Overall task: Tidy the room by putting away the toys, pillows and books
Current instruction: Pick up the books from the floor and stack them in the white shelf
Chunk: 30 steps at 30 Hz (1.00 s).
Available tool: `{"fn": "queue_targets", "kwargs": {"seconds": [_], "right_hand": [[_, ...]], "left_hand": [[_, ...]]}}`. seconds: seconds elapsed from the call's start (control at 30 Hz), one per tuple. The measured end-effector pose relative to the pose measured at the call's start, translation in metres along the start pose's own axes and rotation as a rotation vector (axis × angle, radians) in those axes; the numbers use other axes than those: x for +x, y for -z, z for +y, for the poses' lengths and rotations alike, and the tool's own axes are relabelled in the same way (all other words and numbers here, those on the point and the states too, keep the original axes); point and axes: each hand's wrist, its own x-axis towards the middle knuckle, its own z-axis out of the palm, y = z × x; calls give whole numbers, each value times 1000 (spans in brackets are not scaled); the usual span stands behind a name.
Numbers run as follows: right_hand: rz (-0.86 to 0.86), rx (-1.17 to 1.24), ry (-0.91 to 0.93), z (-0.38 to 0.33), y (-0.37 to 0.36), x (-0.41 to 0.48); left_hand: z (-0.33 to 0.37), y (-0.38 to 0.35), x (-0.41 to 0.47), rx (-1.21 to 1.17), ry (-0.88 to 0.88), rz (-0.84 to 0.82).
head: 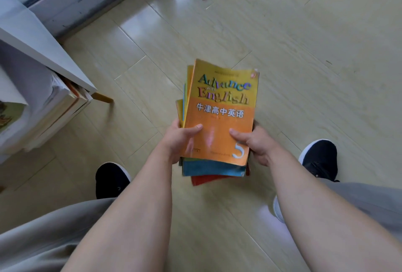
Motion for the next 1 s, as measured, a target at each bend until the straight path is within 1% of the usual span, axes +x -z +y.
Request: {"fn": "queue_targets", "kwargs": {"seconds": [0.1,0.23,0.37,0.43,0.6,0.77,0.9,1.0], "right_hand": [[48,26,164,-27,2,-11],[120,-41,359,-60,7,-37],[115,-192,474,-76,2,-54],[142,-181,513,-79,-3,-57],[93,-190,488,-80,-4,-60],[5,-130,407,-84,7,-54],[-79,-167,365,-89,10,-52],[-119,-170,383,-90,7,-49]], "left_hand": [[24,-7,-12,-14,-139,-31],[58,-12,-33,94,-323,-87],[73,-17,-49,139,-417,-72],[72,-14,-55,157,-462,-38],[67,-4,-60,208,-532,-14],[67,-1,-64,239,-476,-93],[62,1,-62,397,-450,-75],[56,-1,-62,391,-421,-85]]}}
